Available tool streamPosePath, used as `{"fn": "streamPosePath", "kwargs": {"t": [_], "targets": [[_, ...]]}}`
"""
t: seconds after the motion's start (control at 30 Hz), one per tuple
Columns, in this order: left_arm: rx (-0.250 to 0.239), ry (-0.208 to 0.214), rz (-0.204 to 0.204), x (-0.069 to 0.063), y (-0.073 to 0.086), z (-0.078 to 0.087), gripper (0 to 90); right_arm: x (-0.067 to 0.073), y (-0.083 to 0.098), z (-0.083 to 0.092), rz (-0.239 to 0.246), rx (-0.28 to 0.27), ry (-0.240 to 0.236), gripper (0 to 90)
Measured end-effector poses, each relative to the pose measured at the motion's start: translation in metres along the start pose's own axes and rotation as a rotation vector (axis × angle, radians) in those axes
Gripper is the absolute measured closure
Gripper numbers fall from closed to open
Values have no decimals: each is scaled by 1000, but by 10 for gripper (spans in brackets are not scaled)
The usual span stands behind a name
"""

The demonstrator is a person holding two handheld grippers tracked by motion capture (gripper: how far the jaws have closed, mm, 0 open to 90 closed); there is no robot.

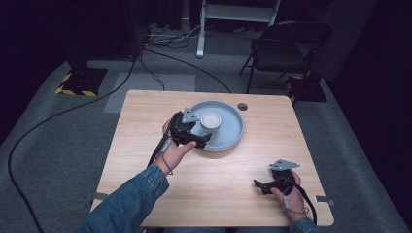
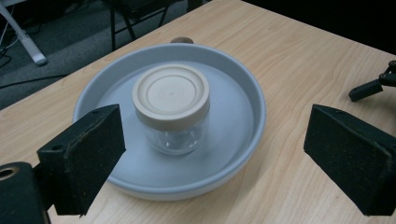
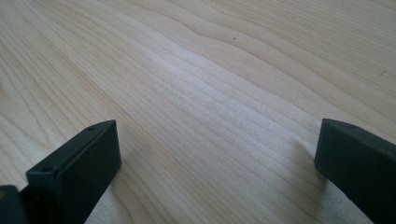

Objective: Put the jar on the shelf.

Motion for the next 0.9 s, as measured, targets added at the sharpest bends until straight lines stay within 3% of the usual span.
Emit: {"fn": "streamPosePath", "kwargs": {"t": [0.47,0.9], "targets": [[25,11,27,-3,34,6,50,0,0,0,0,0,0,2],[50,-6,56,-3,71,4,51,0,0,0,0,0,0,2]]}}
Point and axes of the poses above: each handheld gripper's, and its own axes: z roughly backward along the jaws, y roughly out of its underside, x roughly to its left, the point moved 10 cm from there along -z, roughly forward along the jaws, and after that the axes turned 15 degrees about x, right-handed, at the moved point
